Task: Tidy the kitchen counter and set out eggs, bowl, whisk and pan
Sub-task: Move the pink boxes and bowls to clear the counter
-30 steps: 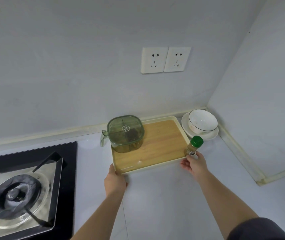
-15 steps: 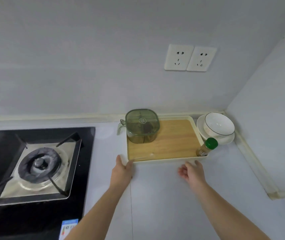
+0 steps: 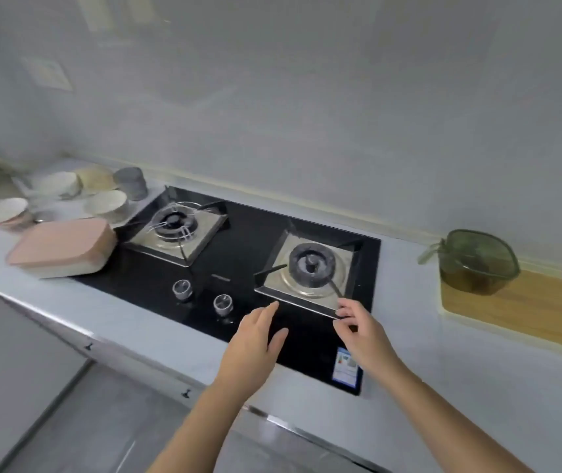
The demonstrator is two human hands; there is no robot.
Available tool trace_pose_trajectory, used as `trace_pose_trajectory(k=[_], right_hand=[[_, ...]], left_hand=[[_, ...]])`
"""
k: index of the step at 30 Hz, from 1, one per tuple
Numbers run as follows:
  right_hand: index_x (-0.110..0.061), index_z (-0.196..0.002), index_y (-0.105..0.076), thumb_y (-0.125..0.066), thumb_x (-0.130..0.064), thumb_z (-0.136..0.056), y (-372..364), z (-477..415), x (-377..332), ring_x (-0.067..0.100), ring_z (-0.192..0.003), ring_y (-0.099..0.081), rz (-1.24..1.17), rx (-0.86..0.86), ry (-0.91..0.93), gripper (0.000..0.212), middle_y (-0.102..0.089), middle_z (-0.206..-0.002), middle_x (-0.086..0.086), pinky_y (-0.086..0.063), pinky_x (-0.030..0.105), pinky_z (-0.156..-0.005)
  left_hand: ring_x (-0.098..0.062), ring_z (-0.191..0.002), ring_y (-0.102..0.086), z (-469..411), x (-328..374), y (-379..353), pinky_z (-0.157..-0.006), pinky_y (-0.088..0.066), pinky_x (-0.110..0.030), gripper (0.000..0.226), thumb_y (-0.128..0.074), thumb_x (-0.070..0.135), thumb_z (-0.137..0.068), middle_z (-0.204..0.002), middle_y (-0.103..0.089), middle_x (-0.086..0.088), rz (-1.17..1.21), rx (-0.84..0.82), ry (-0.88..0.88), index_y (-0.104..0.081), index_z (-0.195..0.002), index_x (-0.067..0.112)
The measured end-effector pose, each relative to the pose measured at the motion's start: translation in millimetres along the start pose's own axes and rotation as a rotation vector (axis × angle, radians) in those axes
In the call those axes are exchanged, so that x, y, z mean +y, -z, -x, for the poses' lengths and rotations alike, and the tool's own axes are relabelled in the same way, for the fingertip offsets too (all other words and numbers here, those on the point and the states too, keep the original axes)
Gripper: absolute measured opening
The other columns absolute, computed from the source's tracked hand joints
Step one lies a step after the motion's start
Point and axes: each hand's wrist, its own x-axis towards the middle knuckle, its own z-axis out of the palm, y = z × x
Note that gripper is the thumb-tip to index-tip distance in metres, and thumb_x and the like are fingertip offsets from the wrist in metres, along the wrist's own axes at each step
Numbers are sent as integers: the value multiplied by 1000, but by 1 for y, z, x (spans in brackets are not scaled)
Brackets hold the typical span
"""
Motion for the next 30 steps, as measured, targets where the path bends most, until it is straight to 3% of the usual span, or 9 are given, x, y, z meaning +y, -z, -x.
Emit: trace_pose_trajectory(k=[7,11,14,16,19,23,30], right_hand=[[-28,-133,-47,-55,-21,-93,-185,13,-152,2,-109,-49,77,-261,345,41,-52,-117,-14,-44,25,-94],[-26,-136,-45,-54,-22,-94,-269,17,-225,1,-111,-47,120,-412,501,44,-49,-122,-12,-43,27,-97],[-24,-136,-46,-54,-22,-94,-320,10,-259,2,-110,-48,140,-489,581,43,-49,-122,-10,-43,25,-95],[-25,-136,-45,-53,-24,-95,-349,1,-274,2,-110,-47,161,-519,607,43,-49,-123,-12,-41,21,-93],[-26,-135,-44,-53,-25,-95,-393,-18,-294,1,-111,-47,148,-570,603,41,-48,-124,-13,-44,26,-95],[-25,-134,-46,-55,-23,-95,-458,-51,-324,5,-111,-49,119,-617,598,40,-50,-123,-12,-45,29,-96],[-19,-130,-51,-57,-18,-93,-551,-147,-404,10,-104,-52,157,-618,613,38,-53,-122,-3,-38,19,-89]], left_hand=[[-5,-128,-38,98,-148,150,-95,-30,-17,47,-42,38,-99,-143,-39,11,-11,313,217,-35,-144,26],[-8,-122,-45,137,-210,204,-95,-35,-20,43,-44,39,-98,-135,-44,13,-11,460,323,-41,-139,26],[-2,-121,-41,152,-251,232,-95,-38,-21,39,-46,36,-98,-132,-45,15,16,536,403,-44,-135,26],[-2,-119,-42,155,-276,248,-95,-41,-23,38,-46,36,-98,-132,-45,14,11,559,436,-45,-134,25],[3,-107,-46,152,-314,274,-85,-38,-17,37,-45,36,-98,-132,-44,15,-14,576,480,-46,-133,25],[-1,-124,-38,132,-369,309,-88,-31,-14,36,-43,37,-99,-133,-43,15,-43,586,519,-47,-132,24],[-6,-127,-39,52,-458,386,-94,-34,-17,36,-44,35,-99,-134,-45,11,-43,575,561,-48,-132,21]])
